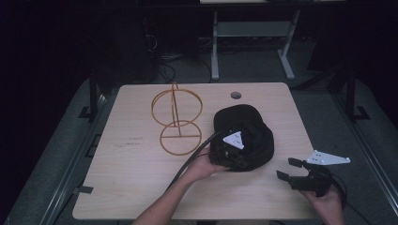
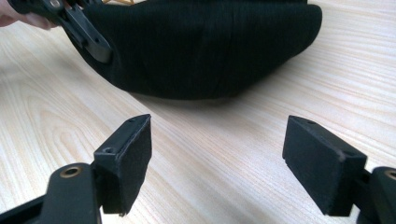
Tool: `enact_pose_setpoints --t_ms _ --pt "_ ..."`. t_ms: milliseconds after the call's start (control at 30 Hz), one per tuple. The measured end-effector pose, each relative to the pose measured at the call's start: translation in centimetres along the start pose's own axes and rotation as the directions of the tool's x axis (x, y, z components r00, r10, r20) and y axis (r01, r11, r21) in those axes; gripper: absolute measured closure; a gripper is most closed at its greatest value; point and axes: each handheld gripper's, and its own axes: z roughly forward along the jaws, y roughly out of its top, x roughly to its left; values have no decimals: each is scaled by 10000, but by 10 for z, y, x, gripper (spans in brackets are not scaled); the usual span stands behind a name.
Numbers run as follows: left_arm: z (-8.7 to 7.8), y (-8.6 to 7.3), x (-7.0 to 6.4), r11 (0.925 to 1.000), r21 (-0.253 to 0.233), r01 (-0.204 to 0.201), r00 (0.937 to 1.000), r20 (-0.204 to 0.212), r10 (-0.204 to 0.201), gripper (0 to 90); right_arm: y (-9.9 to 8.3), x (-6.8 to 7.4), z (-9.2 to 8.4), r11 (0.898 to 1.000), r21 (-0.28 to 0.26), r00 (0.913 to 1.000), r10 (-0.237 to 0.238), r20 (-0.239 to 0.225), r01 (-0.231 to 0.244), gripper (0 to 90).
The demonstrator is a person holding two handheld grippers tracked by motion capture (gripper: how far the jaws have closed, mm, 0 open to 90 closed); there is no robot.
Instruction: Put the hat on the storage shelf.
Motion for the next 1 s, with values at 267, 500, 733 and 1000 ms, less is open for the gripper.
enact_pose_setpoints --t_ms 267,500,733,1000 --pt "-14 10 -1 9974 -649 323 9994 153 -314 798 2 -1 -3 9998 -175 10000 8 9 -8 227" --pt "-23 18 -3 9934 -1021 522 9982 330 -491 797 4 1 -3 9994 -318 9999 -105 -32 103 222" --pt "-37 24 -4 9829 -1684 749 9959 633 -650 794 8 7 -3 9985 -470 9996 -274 -58 271 220" --pt "-51 31 -3 9575 -2594 1259 9892 1055 -1015 793 12 14 -5 9973 -612 9990 -411 -171 400 209"
